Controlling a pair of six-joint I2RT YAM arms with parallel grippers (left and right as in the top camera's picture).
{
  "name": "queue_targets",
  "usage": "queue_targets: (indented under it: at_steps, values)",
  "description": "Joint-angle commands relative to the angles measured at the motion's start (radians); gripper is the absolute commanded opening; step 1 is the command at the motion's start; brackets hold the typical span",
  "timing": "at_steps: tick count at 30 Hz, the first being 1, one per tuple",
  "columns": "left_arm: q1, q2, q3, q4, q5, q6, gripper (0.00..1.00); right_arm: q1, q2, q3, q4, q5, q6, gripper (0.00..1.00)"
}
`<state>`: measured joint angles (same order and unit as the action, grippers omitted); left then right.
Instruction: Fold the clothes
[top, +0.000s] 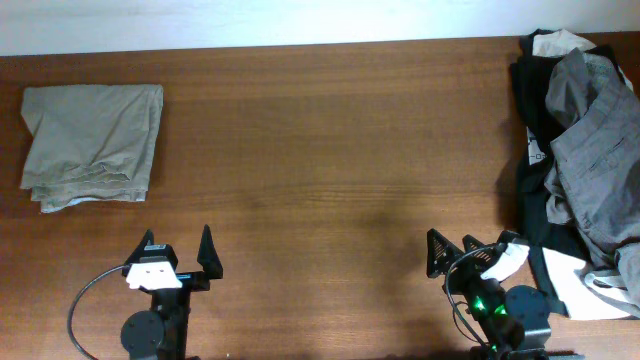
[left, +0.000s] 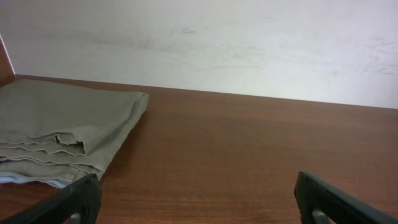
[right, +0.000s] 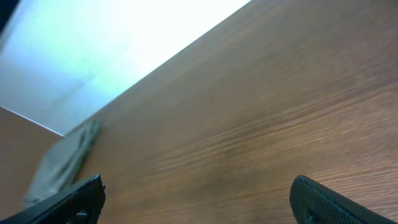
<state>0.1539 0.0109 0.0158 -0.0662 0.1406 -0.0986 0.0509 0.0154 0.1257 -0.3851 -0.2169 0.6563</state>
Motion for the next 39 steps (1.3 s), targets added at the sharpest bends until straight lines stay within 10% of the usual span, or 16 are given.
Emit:
queue_targets:
  at_steps: [1,4,10,15,20,30,39]
  values:
    - [0.006,-0.006,-0.007,0.001,-0.007,-0.002,0.99,-0.007,-0.01,-0.011,0.04,-0.027,0.045,0.99]
    - [0.006,-0.006,-0.007,0.001,-0.007,-0.002,0.99,-0.008,0.127,0.063,0.042,0.111,-0.091,0.99]
    - [0.006,-0.006,-0.007,0.001,-0.007,-0.002,0.99,-0.01,0.972,0.725,-0.08,0.665,-0.458,0.99]
    - [0.006,-0.006,-0.007,0.001,-0.007,-0.002,0.99,-0.245,1.601,1.297,-0.304,0.676,-0.519,0.99]
    - [0.006,-0.006,-0.007,0.001,-0.007,-0.002,0.99,-0.488,1.724,1.32,-0.29,0.459,-0.519,0.99]
    - [0.006,-0.006,-0.007,0.001,-0.007,-0.002,0.99,-0.484,1.851,1.317,-0.319,0.352,-0.596,1.0]
    - [0.006,-0.006,-0.007,0.001,-0.007,-0.002,0.99,-0.484,1.853,1.318,-0.324,0.443,-0.543,0.27]
